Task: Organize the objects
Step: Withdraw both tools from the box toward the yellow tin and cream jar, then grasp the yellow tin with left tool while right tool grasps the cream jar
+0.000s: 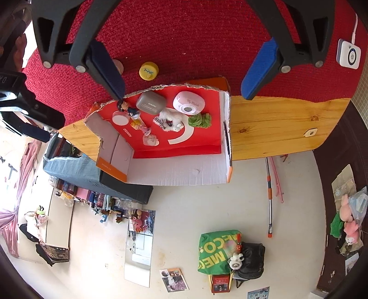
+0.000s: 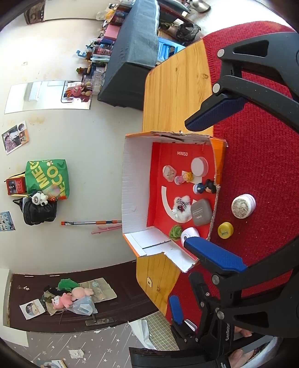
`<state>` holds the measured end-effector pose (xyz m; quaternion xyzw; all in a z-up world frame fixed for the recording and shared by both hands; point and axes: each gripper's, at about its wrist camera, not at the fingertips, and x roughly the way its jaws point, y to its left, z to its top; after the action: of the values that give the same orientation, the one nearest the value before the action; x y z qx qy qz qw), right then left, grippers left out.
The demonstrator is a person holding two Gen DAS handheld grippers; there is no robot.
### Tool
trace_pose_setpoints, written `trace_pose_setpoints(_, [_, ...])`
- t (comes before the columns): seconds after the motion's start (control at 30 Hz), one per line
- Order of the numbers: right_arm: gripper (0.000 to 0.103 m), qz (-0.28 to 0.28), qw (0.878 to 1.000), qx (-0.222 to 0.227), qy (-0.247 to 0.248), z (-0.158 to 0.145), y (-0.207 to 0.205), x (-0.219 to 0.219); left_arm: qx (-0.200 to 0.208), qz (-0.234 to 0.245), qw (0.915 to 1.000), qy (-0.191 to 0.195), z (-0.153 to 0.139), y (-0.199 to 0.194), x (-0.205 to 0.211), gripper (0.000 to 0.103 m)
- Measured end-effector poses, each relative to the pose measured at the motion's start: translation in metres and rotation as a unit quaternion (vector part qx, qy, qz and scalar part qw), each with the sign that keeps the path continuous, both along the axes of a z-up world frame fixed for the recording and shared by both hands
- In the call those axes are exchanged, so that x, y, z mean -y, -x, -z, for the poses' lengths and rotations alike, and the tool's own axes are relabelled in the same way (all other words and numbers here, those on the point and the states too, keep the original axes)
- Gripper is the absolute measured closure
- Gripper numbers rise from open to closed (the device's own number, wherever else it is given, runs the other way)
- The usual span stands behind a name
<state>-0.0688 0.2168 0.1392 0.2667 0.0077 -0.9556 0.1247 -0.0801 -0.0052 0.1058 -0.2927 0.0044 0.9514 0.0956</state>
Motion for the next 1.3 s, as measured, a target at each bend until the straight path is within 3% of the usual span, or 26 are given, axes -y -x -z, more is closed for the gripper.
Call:
trace_pose_setpoints(0.13, [0.006, 0.006, 1.0, 0.007, -0.011, 0.023, -0.01, 0.002, -0.001, -0.003, 1.0, 0.002, 0.014, -0.01, -0.003, 0.0])
trace_pose_setpoints(0.5, [0.006, 0.015, 0.998, 0.065, -0.01, 0.077, -0.01, 0.003, 0.06, 0.007, 0.9982, 0.001, 0.062, -0.012, -0.01, 0.0])
trace_pose_setpoints(0.8, [0.006, 0.011, 0.996, 0.092, -0.019, 0.09, -0.003, 0.005, 0.085, 0.008, 0.9963, -0.008, 0.071, -0.005, -0.009, 0.0])
trace_pose_setpoints(1.3, [0.006, -0.018, 0.985, 0.165, -0.047, 0.109, 0.034, 0.021, 0.094, 0.009, 0.9956, 0.003, 0.071, 0.005, -0.002, 0.0])
